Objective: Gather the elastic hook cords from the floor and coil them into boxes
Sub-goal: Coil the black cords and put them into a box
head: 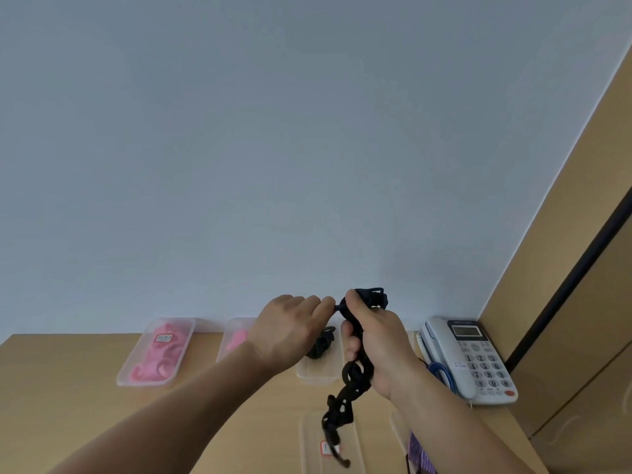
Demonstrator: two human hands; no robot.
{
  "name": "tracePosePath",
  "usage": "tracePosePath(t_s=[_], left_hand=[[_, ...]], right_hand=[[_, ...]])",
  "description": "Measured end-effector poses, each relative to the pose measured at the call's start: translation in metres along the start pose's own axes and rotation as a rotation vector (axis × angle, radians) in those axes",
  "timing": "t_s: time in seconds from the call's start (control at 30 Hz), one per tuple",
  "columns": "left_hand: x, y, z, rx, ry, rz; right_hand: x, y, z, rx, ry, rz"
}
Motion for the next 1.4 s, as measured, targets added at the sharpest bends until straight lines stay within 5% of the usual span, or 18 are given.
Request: tracePosePath(t_s=[0.1,0.27,0.37,0.5,0.6,0.83,1.07,1.17,1.3,1.4], left_hand=[[-0.009,0.001,-0.004,0.035,0.198,0.122],[0.0,-0.004,-0.004,0.52,1.352,1.077],[0.007,-0.01,0.004,0.631,1.715,1.134],[0.004,-0.012,0.005,0.649,1.837,1.043],[0.004,-0.014,0.003,0.54,1.719,1.019],[0.005,-0.015,0.007,0.4,0.811,0.681],[-0.005,-0.014,0.007,0.047,0.145,0.069],[-0.004,-0.011,0.003,0.01,0.031,-0.028],[-0.005,-0.002,-0.003,0.056,0.098,0.042],[0.002,-0.001,0.001,0.26,0.699,0.608]], right_hand=[[-0.002,-0.002,0.004,-0.018,-0.012,0.098],[0.005,-0.005,0.015,0.076,-0.017,0.296],[0.006,-0.004,0.017,0.171,0.028,0.306],[0.004,-0.006,0.02,0.22,0.019,0.302],[0.002,-0.008,0.022,0.129,0.081,0.272],[-0.009,-0.007,0.018,0.029,0.258,0.111],[-0.007,-0.009,0.004,0.039,-0.055,-0.013],[-0.008,-0.01,0.001,0.006,-0.09,0.017],[-0.012,-0.01,-0.001,-0.024,-0.09,0.054],[-0.012,-0.011,0.002,-0.043,-0.113,0.096]])
Point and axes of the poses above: each hand's wrist, its own y-axis away from the middle knuckle, its own z-axis out of the back of the hand, x = y × z, the point moved 2 cm from there along -y, towards the middle knuckle, and after that the axes turned 4 degrees about z, right-handed, at the moved point
